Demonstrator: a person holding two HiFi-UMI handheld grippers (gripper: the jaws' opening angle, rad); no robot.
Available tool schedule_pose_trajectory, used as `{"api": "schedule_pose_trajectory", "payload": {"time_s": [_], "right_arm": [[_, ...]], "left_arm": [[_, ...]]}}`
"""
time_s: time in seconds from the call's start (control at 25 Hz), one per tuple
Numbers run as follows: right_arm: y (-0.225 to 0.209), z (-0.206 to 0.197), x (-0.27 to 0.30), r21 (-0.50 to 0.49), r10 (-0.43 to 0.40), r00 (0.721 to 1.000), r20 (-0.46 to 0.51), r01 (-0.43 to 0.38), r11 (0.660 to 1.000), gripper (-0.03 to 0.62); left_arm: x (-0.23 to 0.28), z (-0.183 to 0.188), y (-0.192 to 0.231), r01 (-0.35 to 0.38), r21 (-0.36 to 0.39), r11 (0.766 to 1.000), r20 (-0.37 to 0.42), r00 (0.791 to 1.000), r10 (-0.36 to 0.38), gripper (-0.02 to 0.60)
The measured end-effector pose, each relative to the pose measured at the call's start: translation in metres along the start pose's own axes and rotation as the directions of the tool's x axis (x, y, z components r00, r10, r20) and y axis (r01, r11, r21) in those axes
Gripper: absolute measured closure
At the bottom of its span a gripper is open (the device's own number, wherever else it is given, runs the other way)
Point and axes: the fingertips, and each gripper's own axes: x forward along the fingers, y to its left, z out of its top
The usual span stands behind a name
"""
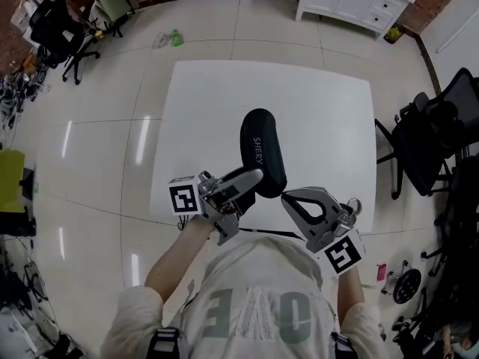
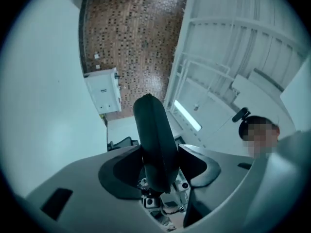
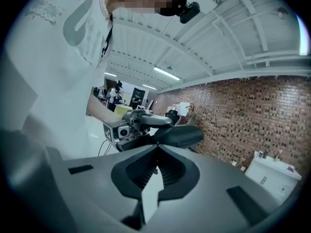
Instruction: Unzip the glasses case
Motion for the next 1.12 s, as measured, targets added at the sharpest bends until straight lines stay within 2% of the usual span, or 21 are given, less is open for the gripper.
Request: {"api": "schedule_pose_trajectory", "payload": {"time_s": [0.08, 0.2, 0.28, 0.4, 0.52, 0.6, 0.72, 0.88, 0.96, 1.0, 1.04, 1.12], "right_arm": [[0.002, 0.002, 0.003, -0.023, 0.019, 1.0, -0.007, -0.019, 1.0, 0.595], [0.006, 0.017, 0.009, -0.062, 0.033, 0.999, 0.036, -0.03, 0.998, 0.595], [0.005, 0.016, 0.008, -0.034, 0.028, 0.999, 0.021, -0.028, 0.999, 0.595], [-0.004, 0.012, 0.004, 0.0, 0.0, 1.0, -0.005, 0.0, 1.0, 0.595], [-0.005, 0.015, 0.002, -0.031, 0.016, 1.0, -0.01, -0.017, 0.999, 0.595], [-0.006, 0.018, 0.001, -0.064, 0.023, 1.0, -0.002, -0.023, 0.998, 0.595], [-0.018, 0.014, -0.001, -0.051, 0.006, 0.999, -0.038, -0.008, 0.999, 0.595], [-0.028, 0.006, 0.002, -0.002, -0.012, 0.998, -0.059, 0.012, 1.0, 0.595], [-0.032, -0.009, 0.005, 0.038, -0.015, 0.999, -0.047, 0.017, 0.999, 0.595], [-0.034, -0.021, 0.008, 0.072, -0.021, 0.999, -0.045, 0.024, 0.997, 0.595], [-0.035, -0.035, 0.012, 0.114, -0.031, 0.998, -0.05, 0.036, 0.993, 0.595], [-0.035, -0.066, 0.021, 0.217, -0.039, 0.996, -0.078, 0.055, 0.975, 0.595]], "left_arm": [[-0.005, -0.001, 0.0, -0.022, 0.041, 0.999, -0.04, 0.999, 0.023, 0.348], [-0.01, 0.002, -0.009, 0.009, 0.065, 0.998, -0.053, 0.999, -0.005, 0.348], [-0.013, 0.005, -0.017, 0.011, 0.105, 0.994, -0.049, 0.999, -0.006, 0.348], [-0.014, 0.005, -0.025, -0.015, 0.202, 0.979, -0.09, 0.995, 0.034, 0.351], [-0.019, -0.005, -0.03, -0.033, 0.274, 0.961, -0.173, 0.981, 0.083, 0.357], [-0.023, -0.011, -0.029, -0.041, 0.295, 0.955, -0.218, 0.97, 0.109, 0.359], [-0.027, -0.022, -0.026, -0.056, 0.314, 0.948, -0.275, 0.95, 0.147, 0.366], [-0.03, -0.029, -0.014, -0.076, 0.341, 0.937, -0.269, 0.947, 0.175, 0.366], [-0.031, -0.035, 0.004, -0.115, 0.381, 0.917, -0.26, 0.939, 0.226, 0.364], [-0.034, -0.037, 0.016, -0.148, 0.412, 0.899, -0.259, 0.927, 0.271, 0.361], [-0.041, -0.039, 0.03, -0.191, 0.451, 0.872, -0.255, 0.909, 0.33, 0.332], [-0.058, -0.04, 0.057, -0.281, 0.505, 0.816, -0.23, 0.868, 0.441, 0.33]]}}
